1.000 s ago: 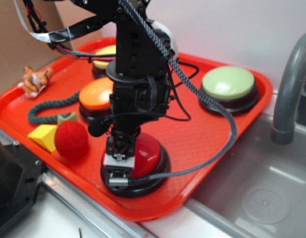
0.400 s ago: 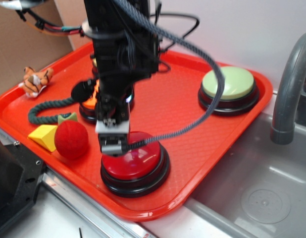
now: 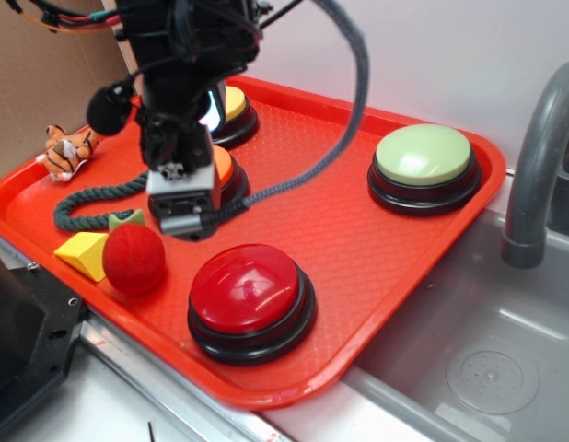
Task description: Push the red button.
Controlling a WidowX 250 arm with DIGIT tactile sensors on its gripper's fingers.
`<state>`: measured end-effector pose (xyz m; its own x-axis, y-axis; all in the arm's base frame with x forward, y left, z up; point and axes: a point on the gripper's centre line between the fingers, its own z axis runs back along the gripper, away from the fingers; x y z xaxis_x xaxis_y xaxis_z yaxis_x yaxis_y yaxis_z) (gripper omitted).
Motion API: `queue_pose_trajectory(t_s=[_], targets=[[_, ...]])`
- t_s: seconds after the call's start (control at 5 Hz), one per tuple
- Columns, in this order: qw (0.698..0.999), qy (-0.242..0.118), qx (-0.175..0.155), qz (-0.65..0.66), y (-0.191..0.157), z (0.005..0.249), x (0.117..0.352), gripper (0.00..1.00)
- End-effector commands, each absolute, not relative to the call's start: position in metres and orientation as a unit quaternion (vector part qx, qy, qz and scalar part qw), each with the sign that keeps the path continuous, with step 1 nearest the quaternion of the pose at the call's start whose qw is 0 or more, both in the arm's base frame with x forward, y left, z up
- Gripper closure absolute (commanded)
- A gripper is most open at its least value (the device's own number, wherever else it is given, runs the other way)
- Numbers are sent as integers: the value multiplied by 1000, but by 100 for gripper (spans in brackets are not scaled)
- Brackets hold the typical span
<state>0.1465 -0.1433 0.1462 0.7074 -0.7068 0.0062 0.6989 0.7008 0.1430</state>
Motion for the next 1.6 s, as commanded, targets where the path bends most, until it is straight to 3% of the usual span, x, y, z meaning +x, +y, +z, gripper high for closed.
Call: queue_pose_trajectory(t_s=[0.0,0.4,0.6,1.4], targets=[[940,-33,42,-338,-135,148,138,0],[955,-12,8,-295,-126,129,147,0],[958,-8,10,-285,-126,124,149,0],[965,-1,-10,-261,-121,127,149,0]])
